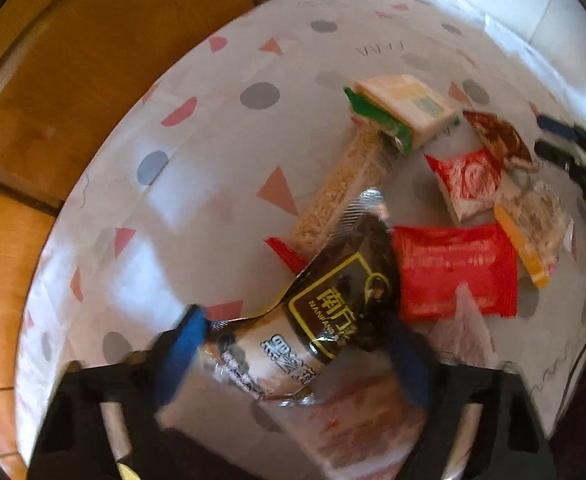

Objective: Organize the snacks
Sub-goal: 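Reach the left tool back to the pile and grasp the black NANFANG packet, then grasp the brown packet with the right tool while the left tool lifts the black packet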

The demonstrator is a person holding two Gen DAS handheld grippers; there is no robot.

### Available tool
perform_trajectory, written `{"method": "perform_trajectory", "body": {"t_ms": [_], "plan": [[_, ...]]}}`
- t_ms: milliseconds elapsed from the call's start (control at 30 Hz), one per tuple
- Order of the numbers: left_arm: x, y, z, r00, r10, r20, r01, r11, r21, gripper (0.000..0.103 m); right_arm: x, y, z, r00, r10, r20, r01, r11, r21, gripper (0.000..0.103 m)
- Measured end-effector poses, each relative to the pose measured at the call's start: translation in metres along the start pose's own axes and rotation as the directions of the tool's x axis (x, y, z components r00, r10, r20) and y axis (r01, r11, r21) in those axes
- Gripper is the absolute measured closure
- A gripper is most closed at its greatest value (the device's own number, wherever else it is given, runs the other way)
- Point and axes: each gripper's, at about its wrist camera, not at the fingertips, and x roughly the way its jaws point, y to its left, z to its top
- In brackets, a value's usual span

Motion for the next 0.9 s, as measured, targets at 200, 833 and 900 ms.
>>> {"method": "perform_trajectory", "body": {"t_ms": [200,833,900], "plan": [[-0.010,0.008,-0.011,0.998,-0.012,0.061,0.021,0.988,-0.155,0.075,0.000,0.000,0.000,1.000,0.000,0.000,0.000,1.000,0.001,0.022],[-0.066,0.022,-0.054,0.961,-0.022,0.276,0.185,0.792,-0.582,0.078,0.000,0.001,0.000,1.000,0.003,0.002,-0.003,1.000,0.001,0.022],[-0.079,0.020,-0.057,0.951,0.012,0.310,0.183,0.786,-0.591,0.078,0.000,0.001,0.000,1.000,0.003,0.002,-0.003,1.000,0.001,0.022]]}}
